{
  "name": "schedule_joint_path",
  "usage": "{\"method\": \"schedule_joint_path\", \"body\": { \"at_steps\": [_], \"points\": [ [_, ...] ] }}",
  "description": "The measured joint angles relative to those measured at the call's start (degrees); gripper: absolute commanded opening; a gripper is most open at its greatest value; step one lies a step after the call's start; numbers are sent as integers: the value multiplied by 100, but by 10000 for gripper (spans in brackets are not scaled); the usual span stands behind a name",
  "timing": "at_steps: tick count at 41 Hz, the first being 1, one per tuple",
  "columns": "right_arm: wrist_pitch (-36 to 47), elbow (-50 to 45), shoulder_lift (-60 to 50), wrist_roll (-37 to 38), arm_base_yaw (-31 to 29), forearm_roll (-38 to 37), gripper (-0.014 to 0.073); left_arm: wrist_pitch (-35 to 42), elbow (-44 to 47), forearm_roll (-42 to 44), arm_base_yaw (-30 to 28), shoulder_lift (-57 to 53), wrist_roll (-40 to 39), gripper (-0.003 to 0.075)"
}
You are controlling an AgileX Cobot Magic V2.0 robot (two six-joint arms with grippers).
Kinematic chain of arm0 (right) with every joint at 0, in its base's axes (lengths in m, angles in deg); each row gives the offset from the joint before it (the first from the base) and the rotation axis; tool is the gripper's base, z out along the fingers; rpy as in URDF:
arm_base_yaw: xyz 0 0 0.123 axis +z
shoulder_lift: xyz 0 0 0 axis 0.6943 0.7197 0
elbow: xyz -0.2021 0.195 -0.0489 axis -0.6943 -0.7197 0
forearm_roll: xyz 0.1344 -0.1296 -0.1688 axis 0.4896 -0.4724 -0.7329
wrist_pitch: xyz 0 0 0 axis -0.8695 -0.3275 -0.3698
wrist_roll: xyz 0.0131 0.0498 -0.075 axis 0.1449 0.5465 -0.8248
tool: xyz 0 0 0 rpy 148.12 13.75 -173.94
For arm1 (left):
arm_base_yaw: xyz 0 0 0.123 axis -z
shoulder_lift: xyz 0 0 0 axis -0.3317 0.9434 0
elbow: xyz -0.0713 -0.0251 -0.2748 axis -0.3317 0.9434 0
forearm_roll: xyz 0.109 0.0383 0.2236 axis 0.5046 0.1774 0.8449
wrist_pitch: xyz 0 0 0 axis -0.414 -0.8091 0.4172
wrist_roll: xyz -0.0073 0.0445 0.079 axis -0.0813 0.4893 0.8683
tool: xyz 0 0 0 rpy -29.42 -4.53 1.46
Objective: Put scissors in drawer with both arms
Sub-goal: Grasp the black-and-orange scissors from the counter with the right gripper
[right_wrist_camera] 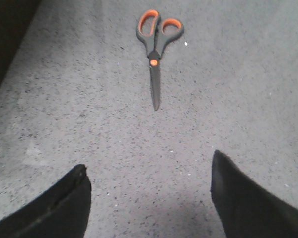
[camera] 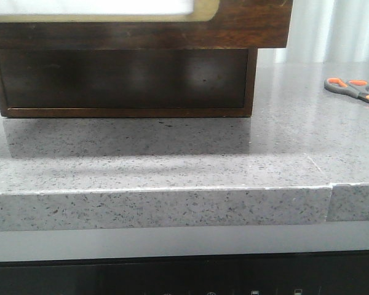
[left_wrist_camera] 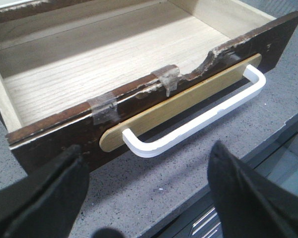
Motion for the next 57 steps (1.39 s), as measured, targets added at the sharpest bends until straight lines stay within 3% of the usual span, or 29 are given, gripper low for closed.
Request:
{"method": "schedule_joint_path", "body": {
  "at_steps": [18, 29, 48, 57],
  "points": [
    [-1171, 2201, 3002, -381, -260, 553, 532, 0, 0, 0, 0, 0, 0, 491],
    [-1227, 3311, 4550, -614, -260, 920, 532, 0, 0, 0, 0, 0, 0, 491],
    [-1492, 4741, 6351, -645, -260, 755, 531, 0, 0, 0, 0, 0, -9, 491],
    [-1599, 5052, 6765, -645, -260, 734, 397, 0, 0, 0, 0, 0, -9, 491]
  ]
}}
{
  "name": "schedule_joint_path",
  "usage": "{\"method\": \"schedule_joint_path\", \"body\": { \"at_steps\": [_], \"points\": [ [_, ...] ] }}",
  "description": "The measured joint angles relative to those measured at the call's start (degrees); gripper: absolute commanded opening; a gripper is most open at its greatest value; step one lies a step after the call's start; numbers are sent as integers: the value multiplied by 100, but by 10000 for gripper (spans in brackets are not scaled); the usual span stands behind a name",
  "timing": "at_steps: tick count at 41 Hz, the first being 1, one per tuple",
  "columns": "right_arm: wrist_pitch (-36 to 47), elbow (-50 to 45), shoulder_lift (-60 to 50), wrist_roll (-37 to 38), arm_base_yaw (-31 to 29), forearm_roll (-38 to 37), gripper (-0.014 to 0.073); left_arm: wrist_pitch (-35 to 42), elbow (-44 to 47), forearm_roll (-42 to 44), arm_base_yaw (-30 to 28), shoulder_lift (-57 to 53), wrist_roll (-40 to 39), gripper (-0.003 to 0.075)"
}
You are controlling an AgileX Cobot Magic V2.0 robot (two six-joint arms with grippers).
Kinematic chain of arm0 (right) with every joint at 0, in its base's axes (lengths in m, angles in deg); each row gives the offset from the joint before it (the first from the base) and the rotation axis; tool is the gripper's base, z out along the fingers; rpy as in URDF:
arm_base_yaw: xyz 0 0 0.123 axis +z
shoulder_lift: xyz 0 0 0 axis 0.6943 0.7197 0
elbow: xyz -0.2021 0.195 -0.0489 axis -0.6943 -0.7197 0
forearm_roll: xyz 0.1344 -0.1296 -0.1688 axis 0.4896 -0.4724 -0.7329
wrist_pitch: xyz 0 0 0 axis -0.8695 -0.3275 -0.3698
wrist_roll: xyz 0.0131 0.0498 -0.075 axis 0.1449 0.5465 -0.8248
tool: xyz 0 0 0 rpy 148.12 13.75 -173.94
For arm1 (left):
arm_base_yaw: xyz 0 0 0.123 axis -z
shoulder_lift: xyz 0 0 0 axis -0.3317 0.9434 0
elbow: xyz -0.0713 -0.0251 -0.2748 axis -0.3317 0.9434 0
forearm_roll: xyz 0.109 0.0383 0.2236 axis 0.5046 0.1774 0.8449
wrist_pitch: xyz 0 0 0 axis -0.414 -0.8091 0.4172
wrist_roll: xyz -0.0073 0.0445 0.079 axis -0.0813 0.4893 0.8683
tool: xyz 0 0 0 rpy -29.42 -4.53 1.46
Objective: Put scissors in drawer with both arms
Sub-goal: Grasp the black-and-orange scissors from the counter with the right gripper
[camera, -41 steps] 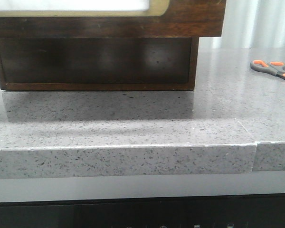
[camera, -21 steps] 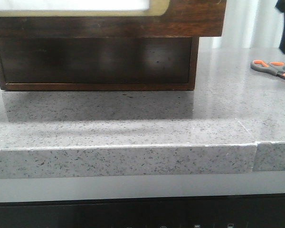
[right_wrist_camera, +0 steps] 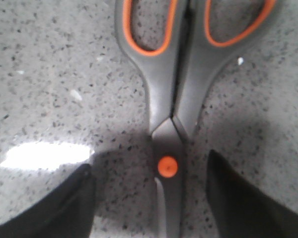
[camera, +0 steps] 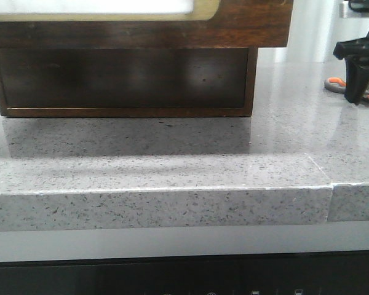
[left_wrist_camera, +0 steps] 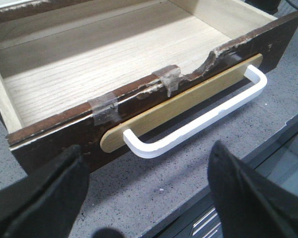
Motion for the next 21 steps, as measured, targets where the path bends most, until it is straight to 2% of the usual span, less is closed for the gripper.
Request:
{"method": "schedule_joint_path", "body": {
  "at_steps": [21],
  "points": [
    [-84, 97, 70, -12, -8, -65, 27, 11, 0, 0, 0, 0, 0, 491]
  ]
}}
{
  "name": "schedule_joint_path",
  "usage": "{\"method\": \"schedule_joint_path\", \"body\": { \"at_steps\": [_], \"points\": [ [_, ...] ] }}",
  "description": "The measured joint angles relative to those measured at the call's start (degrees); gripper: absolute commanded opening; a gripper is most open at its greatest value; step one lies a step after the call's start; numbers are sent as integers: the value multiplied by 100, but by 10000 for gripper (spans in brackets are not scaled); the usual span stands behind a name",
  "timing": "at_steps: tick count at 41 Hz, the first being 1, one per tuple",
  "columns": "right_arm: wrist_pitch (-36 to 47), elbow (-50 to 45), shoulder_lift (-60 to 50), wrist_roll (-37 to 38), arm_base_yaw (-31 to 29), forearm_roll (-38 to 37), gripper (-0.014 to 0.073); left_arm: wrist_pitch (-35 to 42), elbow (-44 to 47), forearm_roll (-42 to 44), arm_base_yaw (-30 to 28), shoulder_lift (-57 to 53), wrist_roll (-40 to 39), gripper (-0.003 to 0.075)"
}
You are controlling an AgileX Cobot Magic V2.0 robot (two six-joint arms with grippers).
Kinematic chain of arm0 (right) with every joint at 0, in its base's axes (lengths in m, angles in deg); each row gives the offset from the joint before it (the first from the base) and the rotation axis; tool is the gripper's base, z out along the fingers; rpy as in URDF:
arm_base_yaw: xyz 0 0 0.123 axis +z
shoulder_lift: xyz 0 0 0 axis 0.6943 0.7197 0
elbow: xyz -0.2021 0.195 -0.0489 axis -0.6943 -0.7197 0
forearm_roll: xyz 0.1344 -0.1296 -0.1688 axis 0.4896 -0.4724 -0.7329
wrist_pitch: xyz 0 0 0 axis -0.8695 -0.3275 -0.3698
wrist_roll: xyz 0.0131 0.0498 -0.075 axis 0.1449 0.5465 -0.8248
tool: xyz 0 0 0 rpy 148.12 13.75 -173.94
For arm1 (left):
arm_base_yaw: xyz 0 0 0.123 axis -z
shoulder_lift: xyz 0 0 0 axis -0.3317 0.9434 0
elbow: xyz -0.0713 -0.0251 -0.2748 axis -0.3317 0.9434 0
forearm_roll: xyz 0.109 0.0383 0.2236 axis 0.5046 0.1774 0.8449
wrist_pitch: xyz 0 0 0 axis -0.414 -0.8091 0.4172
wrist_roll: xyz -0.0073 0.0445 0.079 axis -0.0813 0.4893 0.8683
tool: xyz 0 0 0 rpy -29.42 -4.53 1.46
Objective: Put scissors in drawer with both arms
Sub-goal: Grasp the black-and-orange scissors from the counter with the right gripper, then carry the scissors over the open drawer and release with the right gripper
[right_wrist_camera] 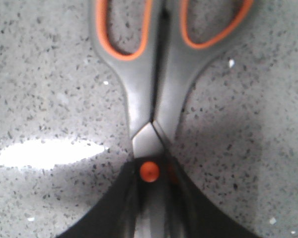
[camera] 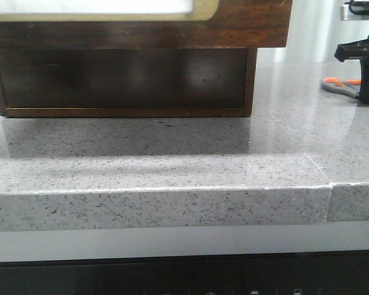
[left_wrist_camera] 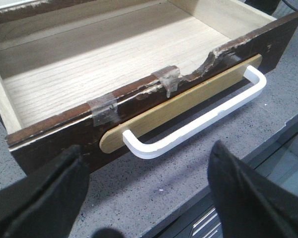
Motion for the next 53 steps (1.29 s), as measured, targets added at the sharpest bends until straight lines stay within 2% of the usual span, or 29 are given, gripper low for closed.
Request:
{"method": "schedule_joint_path", "body": {
  "at_steps": [15, 31, 43, 53],
  "points": [
    [-161, -12, -170, 0, 0, 22, 21, 0, 0, 0, 0, 0, 0, 491],
    [57, -12, -2002, -161, 237, 93, 21, 0, 0, 0, 0, 0, 0, 491],
    [500, -12, -3546, -470, 807, 168, 21, 0, 0, 0, 0, 0, 0, 491],
    [739, -12, -4297, -1587, 1661, 792, 21, 0, 0, 0, 0, 0, 0, 491]
  ]
}}
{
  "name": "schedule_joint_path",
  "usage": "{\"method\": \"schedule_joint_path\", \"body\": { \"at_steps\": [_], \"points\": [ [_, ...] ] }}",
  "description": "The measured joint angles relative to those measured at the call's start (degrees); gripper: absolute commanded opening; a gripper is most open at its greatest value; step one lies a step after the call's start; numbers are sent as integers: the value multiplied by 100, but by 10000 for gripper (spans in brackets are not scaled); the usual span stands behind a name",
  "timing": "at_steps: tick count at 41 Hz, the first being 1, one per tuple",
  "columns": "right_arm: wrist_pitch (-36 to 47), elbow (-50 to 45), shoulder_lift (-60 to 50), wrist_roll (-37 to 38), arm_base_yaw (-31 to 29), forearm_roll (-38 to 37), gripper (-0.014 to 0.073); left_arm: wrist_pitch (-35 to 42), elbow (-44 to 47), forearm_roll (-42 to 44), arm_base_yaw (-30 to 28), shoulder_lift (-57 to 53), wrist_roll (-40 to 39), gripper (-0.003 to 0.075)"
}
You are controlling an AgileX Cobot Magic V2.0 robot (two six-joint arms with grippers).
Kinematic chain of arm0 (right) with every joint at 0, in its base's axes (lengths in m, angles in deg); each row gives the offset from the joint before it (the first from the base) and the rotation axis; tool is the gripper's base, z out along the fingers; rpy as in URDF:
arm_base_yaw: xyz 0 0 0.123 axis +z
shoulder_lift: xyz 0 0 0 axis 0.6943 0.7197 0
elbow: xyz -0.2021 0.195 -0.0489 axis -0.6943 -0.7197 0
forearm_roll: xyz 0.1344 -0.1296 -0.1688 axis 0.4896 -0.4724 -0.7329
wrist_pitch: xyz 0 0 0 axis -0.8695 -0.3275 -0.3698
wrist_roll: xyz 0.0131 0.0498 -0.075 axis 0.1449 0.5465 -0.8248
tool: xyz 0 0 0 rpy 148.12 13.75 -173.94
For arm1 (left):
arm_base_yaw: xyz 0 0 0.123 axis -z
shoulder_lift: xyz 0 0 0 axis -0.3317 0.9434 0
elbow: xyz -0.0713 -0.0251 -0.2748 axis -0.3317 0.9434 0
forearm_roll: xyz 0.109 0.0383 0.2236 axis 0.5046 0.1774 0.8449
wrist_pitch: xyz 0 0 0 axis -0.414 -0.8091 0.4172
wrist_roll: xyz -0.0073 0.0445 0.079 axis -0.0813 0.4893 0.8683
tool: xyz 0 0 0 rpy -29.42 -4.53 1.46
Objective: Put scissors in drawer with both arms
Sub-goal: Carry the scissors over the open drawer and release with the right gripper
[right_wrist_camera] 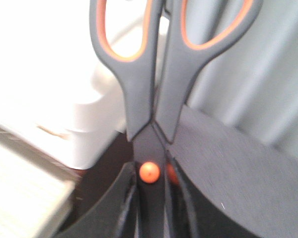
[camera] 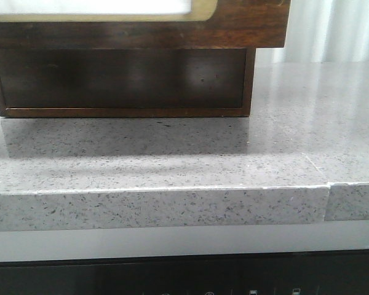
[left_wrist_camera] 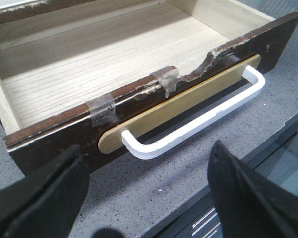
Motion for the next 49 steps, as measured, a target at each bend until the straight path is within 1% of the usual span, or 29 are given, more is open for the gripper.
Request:
{"method": "schedule_joint_path", "body": {
  "at_steps": [5, 10, 16, 21, 24, 30, 33, 40, 43, 46, 48, 49],
  "points": [
    [1, 0, -64, -660, 585, 402, 21, 0, 0, 0, 0, 0, 0, 491],
    [8, 0, 7, -1216, 1258, 587, 21, 0, 0, 0, 0, 0, 0, 491],
    [8, 0, 258, -1609, 1896, 627, 21, 0, 0, 0, 0, 0, 0, 491],
    [8, 0, 641, -1710, 2263, 627, 21, 0, 0, 0, 0, 0, 0, 491],
    [8, 0, 896, -1746, 2391, 627, 21, 0, 0, 0, 0, 0, 0, 491],
    [-19, 0, 1456, -1770, 2427, 600, 21, 0, 0, 0, 0, 0, 0, 491],
    [-91, 0, 1689, -1770, 2436, 476, 21, 0, 0, 0, 0, 0, 0, 491],
    [-315, 0, 2161, -1770, 2436, -122, 24, 0, 0, 0, 0, 0, 0, 491],
    [-394, 0, 2298, -1779, 2436, -329, 65, 0, 0, 0, 0, 0, 0, 491],
    [-442, 0, 2351, -1779, 2436, -411, 158, 0, 0, 0, 0, 0, 0, 491],
    [-462, 0, 2367, -1779, 2436, -442, 244, 0, 0, 0, 0, 0, 0, 491],
    [-462, 0, 2367, -1779, 2436, -442, 263, 0, 0, 0, 0, 0, 0, 491]
  ]
}}
